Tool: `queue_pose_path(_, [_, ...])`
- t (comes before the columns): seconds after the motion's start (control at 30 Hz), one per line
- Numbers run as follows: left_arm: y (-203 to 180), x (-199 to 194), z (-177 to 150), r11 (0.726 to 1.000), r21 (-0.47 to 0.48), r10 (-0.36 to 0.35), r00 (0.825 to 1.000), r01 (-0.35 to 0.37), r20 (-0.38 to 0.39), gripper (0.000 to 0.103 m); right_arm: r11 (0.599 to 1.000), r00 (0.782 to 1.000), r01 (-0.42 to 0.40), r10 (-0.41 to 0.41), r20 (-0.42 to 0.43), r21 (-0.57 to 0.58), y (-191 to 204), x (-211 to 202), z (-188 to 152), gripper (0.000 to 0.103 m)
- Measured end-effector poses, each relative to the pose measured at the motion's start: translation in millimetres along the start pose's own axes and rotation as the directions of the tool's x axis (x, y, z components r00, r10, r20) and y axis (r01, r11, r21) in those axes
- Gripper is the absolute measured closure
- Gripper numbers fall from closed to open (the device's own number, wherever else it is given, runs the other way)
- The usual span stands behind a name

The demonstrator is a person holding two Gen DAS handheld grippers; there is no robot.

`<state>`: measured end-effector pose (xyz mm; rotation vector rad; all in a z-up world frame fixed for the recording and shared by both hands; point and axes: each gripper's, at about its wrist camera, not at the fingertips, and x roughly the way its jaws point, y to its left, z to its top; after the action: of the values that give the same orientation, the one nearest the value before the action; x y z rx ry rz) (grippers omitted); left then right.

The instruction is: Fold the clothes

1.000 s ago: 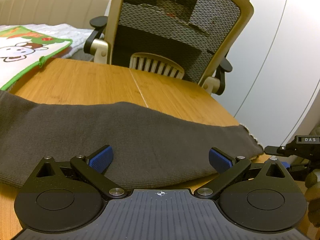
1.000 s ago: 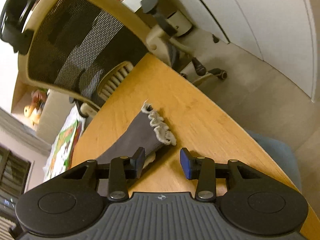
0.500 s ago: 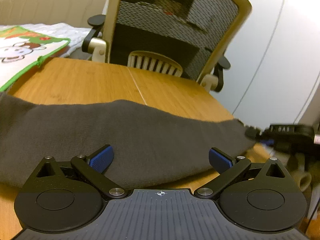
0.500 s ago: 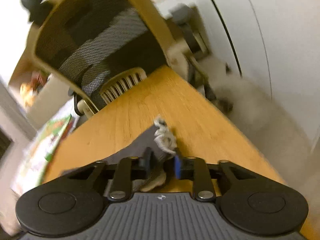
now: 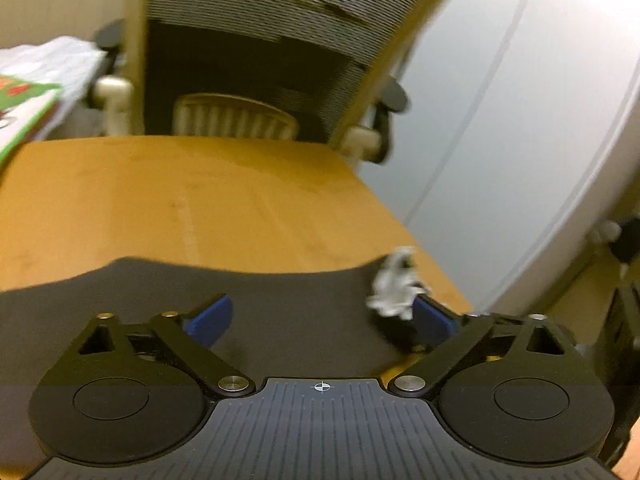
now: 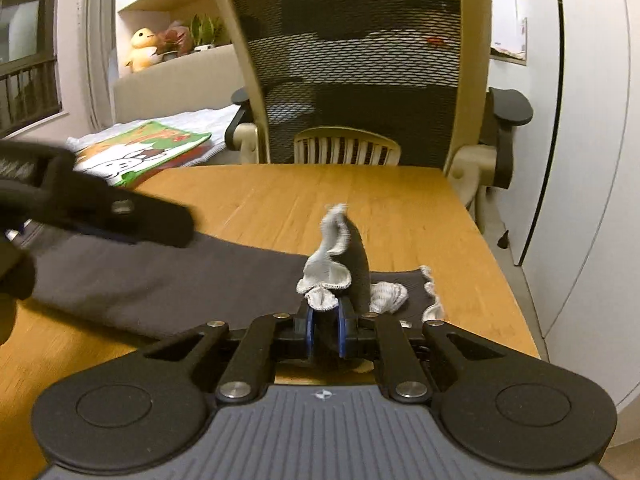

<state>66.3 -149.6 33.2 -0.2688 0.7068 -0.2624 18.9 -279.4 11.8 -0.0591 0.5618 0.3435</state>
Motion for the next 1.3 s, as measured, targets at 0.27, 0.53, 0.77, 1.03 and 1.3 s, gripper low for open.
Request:
queue_pose_path(0.27, [-39,54,12,0.993,0.122,0.013,0.998,-0.006,-0.054,0.042,0.999,0.999,-0.032,0.031,0.014,0.016,-6,-8,-2,0.091])
queue_pose_path(0.53, [-16,66,7,0.994,0.092,0.074,0.994,-0.067,-0.077,0.046,0.962,0.999,0.022,-0.03,0.025,0.274,-68,-35,-10,0.075])
queue_pose_path(0.77, [-2,61,4,0.998,0.043,0.041,0.997,-0.038,-0.072,0.046,0.904,0.999,0.019,-0.004,-0.036,0.426,-84,-1,-18,0.086])
queue_pose_path(1.03, [26,45,6,0.994,-0.109,0.023,0.999,-0.027,-0.036,0.046,0.97,0.994,-0.092,0.076,0.076,0.224,-23,-17,3,0.095])
queue_pose_path(1.3, [31,2,25,0.992,-0.129,0.023,0.998,-0.014,0.067,0.023,0.99,0.993,-0.119,0.117,0.019,0.082,29,1,-3,0.095])
